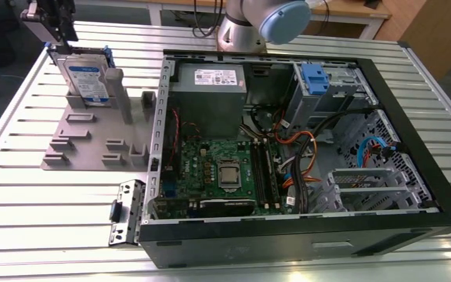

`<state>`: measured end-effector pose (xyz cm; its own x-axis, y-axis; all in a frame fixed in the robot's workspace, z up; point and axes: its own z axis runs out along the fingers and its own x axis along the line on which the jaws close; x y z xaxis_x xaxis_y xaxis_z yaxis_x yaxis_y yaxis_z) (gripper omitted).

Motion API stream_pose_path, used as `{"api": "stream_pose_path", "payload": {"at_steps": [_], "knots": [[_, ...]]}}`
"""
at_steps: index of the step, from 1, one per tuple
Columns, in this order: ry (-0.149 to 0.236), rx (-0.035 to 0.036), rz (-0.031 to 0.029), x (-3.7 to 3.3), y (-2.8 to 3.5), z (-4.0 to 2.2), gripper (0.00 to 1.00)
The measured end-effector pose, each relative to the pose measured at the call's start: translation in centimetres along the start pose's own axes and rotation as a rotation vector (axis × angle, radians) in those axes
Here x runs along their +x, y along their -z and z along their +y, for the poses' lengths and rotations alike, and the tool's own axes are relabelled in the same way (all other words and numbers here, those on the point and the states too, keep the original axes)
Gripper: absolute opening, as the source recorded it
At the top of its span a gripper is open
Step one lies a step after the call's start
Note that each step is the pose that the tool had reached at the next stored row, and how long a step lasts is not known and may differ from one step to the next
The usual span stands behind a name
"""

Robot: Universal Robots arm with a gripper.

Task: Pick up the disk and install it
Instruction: 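Pick up the disk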

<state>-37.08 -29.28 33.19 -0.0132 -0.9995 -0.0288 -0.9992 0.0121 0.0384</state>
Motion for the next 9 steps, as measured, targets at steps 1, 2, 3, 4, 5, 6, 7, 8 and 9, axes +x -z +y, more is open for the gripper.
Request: {"api": "stream_pose_path", "payload": {"at_steps": [1, 2, 3, 4, 5, 6, 7, 8, 9], "knots": [[0.0, 0.0002, -0.0002, -0.09, -0.11, 0.02, 0.47], [0.0, 0.0002, -0.0004, -0.14, -0.25, 0.04, 0.47], [0.0, 0.0001, -0.0004, -0.16, -0.38, 0.03, 0.47], [0.0, 0.0, -0.0004, -0.17, -0.51, 0.03, 0.47], [0.0, 0.0, -0.0004, -0.17, -0.66, 0.02, 0.47], [0.0, 0.0, -0.0004, -0.17, -0.84, 0.02, 0.47], [0.0, -0.0001, -0.0005, -0.17, -1.02, 0.01, 0.47], [0.0, 0.0, -0.0005, -0.17, -1.2, 0.01, 0.47], [0.0, 0.0, -0.0005, -0.17, -1.39, 0.0, 0.47]]}}
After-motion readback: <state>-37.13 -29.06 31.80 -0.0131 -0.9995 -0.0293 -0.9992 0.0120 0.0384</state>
